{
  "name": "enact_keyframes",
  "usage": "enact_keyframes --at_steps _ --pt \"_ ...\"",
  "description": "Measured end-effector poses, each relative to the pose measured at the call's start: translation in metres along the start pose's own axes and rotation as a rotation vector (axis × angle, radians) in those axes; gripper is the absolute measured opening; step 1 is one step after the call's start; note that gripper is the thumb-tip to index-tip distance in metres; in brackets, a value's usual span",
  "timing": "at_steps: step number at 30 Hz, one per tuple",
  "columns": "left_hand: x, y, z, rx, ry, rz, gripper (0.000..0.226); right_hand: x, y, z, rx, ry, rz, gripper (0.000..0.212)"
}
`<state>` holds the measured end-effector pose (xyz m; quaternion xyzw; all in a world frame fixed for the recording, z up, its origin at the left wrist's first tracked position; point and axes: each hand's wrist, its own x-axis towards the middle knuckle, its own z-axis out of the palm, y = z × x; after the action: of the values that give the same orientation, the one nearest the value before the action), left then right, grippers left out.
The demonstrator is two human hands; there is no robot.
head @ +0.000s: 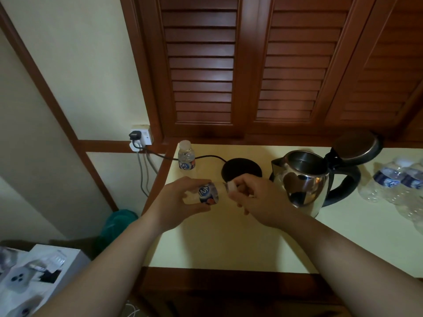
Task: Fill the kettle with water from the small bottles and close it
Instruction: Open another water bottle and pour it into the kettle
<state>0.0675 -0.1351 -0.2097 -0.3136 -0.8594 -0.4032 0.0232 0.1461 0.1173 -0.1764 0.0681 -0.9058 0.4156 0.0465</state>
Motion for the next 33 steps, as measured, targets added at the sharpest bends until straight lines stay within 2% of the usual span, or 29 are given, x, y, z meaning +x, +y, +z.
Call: enact_keyframes --at_steps 2,4,11,13,16,19,21,23,27,33 --pt "-0.004 0.004 0.005 0.004 0.012 0.014 0.064 -0.003 0.003 -0.001 -0.102 -0.003 -0.023 0.025" --pt "-0.006 0.009 0.009 0.003 0.027 0.035 0.065 -0.005 0.004 -0.001 -0.131 0.014 -0.024 0.04" --pt "-0.008 0.026 0.024 -0.08 0.027 0.007 0.06 -0.01 0.004 -0.004 -0.014 0.124 0.058 0.062" --pt "-0.01 0.036 0.032 -0.139 0.041 0.003 0.056 -0.018 0.001 -0.003 0.034 0.129 0.076 0.058" --pt "-0.009 0.056 0.049 -0.207 0.015 0.024 0.055 -0.028 0.003 0.006 0.128 0.095 0.08 0.041" --pt "-0.005 0.067 0.064 -0.252 -0.037 0.046 0.062 -0.038 0.011 0.009 0.181 0.154 0.088 0.049" --pt "-0.004 0.065 0.073 -0.259 -0.075 0.037 0.073 -0.046 0.016 0.003 0.206 0.197 0.07 0.043" --pt "-0.004 0.059 0.082 -0.216 -0.109 -0.004 0.074 -0.056 0.021 -0.008 0.234 0.221 0.074 0.034" --pt "-0.006 0.056 0.102 -0.022 -0.232 -0.046 0.051 -0.083 0.031 -0.03 0.135 0.305 0.147 0.029" --pt "-0.003 0.076 0.141 0.03 -0.315 0.146 0.053 -0.13 0.051 -0.056 0.264 0.532 0.238 0.027"
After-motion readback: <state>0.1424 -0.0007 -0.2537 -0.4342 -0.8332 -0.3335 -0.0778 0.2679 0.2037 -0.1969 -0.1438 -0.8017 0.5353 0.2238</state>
